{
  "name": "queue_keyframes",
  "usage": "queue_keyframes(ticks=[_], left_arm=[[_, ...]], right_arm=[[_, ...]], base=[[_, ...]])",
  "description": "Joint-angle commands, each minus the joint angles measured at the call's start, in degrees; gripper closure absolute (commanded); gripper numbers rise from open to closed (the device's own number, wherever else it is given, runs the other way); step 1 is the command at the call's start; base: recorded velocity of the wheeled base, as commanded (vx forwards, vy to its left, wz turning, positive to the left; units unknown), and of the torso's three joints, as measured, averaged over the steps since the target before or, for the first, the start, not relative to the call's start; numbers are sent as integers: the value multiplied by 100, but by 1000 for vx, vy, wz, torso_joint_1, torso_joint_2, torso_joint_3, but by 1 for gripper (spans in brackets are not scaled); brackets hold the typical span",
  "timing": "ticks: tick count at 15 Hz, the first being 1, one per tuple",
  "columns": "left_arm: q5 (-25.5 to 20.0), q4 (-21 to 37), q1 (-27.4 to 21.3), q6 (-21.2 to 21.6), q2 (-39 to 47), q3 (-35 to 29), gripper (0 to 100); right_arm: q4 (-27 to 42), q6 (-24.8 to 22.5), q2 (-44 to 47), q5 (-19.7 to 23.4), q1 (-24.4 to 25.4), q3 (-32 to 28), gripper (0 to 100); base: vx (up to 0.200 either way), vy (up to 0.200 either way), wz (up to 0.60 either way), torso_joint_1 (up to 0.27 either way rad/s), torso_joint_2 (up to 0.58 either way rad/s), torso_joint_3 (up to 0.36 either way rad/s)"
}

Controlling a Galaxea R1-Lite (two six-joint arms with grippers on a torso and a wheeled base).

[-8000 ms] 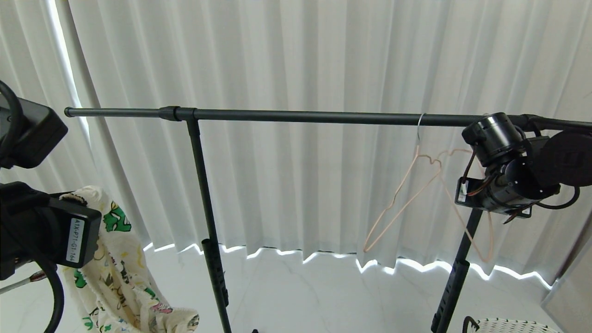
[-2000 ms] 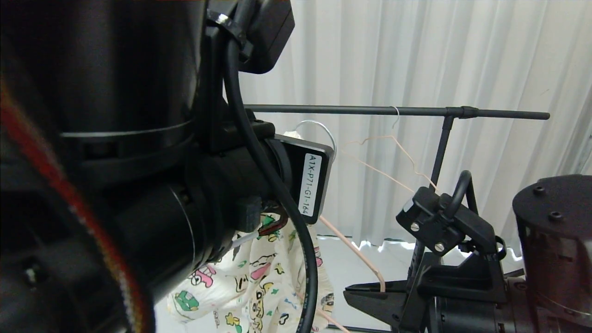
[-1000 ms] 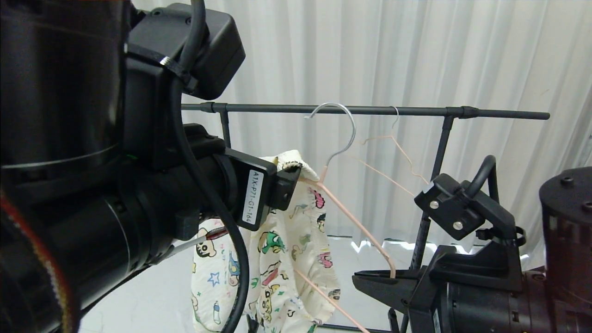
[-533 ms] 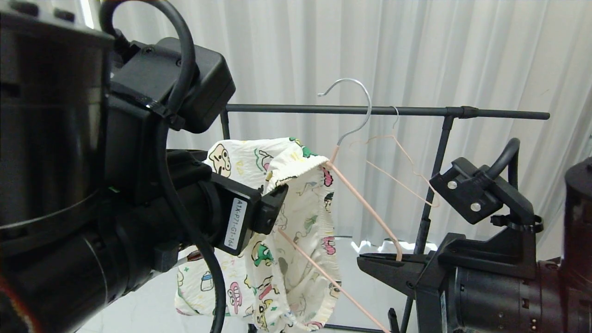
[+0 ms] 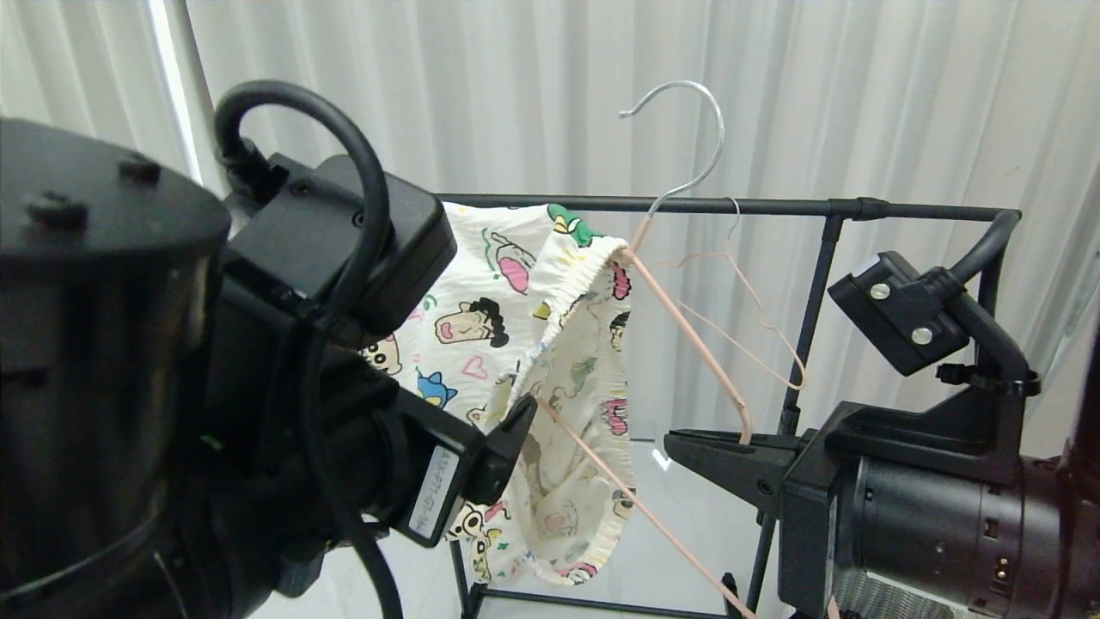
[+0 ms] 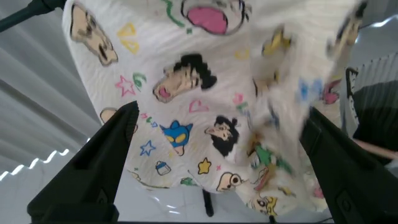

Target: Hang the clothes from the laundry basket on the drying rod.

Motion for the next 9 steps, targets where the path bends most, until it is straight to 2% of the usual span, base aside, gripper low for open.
queue_keyframes(ticks=[1, 4, 5, 7, 8, 9], left_arm=[[1, -1, -213, 37, -269, 305, 0], [1, -1, -318, 46, -533, 402, 0], [1, -10, -292, 46, -691, 384, 0], [-26, -10, -28, 55, -937, 410, 0], [-131, -10, 34, 55, -1016, 402, 0], [-430, -10, 69, 55, -1086, 402, 0]], right_arm=[[2, -3, -62, -8, -94, 19, 100], [37, -91, -317, 1, -243, 327, 100], [72, -249, -510, 19, -270, 573, 100], [327, -539, -915, 71, -279, 1021, 100], [503, -644, -1117, 186, -270, 1188, 100], [617, -732, -1275, 361, -270, 1303, 100]], base=[[0, 0, 0, 0, 0, 0], [0, 0, 0, 0, 0, 0], [0, 0, 0, 0, 0, 0], [0, 0, 0, 0, 0, 0], [0, 0, 0, 0, 0, 0], [0, 0, 0, 0, 0, 0]])
